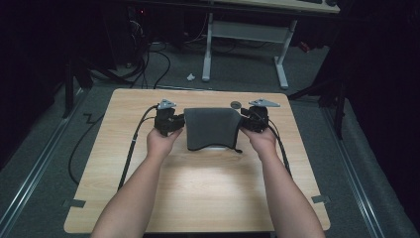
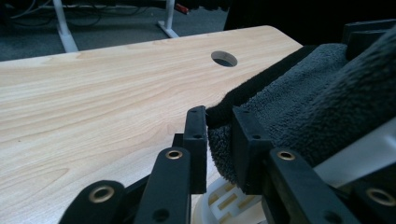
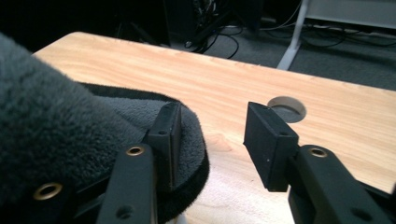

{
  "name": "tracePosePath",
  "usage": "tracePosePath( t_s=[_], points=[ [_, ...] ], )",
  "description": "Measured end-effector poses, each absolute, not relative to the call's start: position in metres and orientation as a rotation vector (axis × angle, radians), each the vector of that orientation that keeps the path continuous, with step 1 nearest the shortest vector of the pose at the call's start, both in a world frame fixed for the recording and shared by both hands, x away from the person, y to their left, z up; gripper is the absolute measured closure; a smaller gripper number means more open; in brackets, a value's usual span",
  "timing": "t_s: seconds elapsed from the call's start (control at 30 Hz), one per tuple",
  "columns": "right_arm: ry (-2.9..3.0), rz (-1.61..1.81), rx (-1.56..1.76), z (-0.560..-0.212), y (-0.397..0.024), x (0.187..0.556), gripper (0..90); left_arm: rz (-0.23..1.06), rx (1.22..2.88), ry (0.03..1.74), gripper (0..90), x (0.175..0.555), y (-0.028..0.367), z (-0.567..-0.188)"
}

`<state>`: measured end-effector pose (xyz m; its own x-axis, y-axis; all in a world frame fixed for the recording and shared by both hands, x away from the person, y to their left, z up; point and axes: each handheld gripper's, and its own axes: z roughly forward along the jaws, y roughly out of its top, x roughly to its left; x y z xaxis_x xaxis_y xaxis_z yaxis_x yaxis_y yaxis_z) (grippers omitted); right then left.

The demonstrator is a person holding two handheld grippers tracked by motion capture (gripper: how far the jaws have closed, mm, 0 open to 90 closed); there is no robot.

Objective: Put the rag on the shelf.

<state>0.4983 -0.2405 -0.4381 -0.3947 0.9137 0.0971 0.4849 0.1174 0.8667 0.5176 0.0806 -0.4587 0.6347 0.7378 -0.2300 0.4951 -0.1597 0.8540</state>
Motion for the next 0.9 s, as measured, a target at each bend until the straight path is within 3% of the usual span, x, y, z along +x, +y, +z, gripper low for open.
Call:
tracePosePath(
  t_s=[0.23,0.6,0.9],
  points=[
    [1.880,1.220,1.350,-0.428,-0.248,0.494,55.3,0.334,1.811,1.003,67.9,0.516,0.089,-0.451],
    [1.864,1.159,1.330,-0.421,-0.256,0.488,53.4,0.380,1.808,1.005,64.4,0.511,0.101,-0.443],
    [1.834,1.134,1.270,-0.423,-0.268,0.445,51.0,0.433,1.764,0.996,55.3,0.467,0.130,-0.452]
  ],
)
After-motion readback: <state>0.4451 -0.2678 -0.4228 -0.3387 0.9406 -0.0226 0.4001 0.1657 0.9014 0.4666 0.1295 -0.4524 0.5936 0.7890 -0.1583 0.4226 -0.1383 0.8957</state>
